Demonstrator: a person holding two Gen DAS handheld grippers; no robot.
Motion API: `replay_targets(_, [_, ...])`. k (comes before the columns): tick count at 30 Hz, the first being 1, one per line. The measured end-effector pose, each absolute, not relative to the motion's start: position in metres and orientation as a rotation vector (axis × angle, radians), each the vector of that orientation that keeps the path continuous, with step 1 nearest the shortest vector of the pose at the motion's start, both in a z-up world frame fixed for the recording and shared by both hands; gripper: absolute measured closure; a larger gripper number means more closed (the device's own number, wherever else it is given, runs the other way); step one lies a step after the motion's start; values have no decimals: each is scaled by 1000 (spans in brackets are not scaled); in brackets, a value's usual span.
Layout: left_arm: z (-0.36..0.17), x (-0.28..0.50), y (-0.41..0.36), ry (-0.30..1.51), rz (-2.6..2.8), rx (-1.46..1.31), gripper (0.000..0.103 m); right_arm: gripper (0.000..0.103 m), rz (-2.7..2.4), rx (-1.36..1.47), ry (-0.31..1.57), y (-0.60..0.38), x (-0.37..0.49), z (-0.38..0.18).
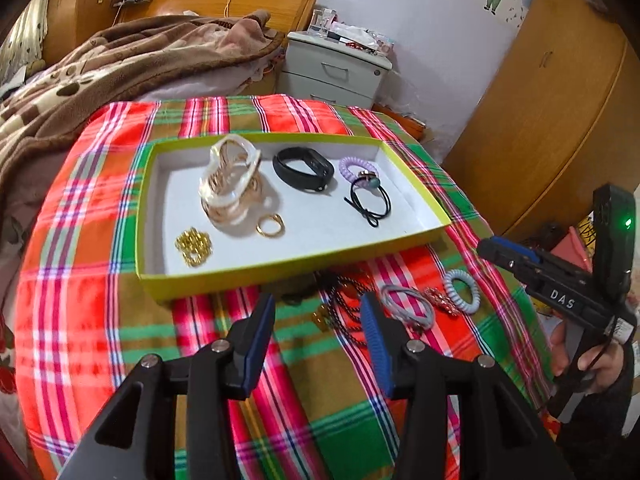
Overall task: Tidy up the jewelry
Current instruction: 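Grasp the white-blue coil bracelet with the right gripper while the left grasps the dark beaded bracelet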
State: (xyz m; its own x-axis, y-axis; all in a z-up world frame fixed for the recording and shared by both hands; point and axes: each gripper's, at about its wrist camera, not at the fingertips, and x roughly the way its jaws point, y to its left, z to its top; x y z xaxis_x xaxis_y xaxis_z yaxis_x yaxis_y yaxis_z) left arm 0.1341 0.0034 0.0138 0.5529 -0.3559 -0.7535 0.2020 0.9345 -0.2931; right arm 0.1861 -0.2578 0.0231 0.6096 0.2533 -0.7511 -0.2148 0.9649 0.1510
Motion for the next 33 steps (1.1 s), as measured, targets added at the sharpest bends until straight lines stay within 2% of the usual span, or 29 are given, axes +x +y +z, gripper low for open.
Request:
replay_targets(13, [5, 123, 3, 964, -301, -126, 56, 67, 218, 55, 960, -277, 177, -11])
replay_targets(30, [-5, 129, -1, 1019, -281, -160, 56, 67, 196, -62, 953, -265, 175, -19])
replay_targets(31, [-5, 131, -2, 1022, -276, -161, 56, 68, 196, -68, 952, -265, 175, -19])
replay_targets(33, [-5, 134, -4, 1025, -278, -171, 56, 78, 185, -85, 947, -263, 174, -20])
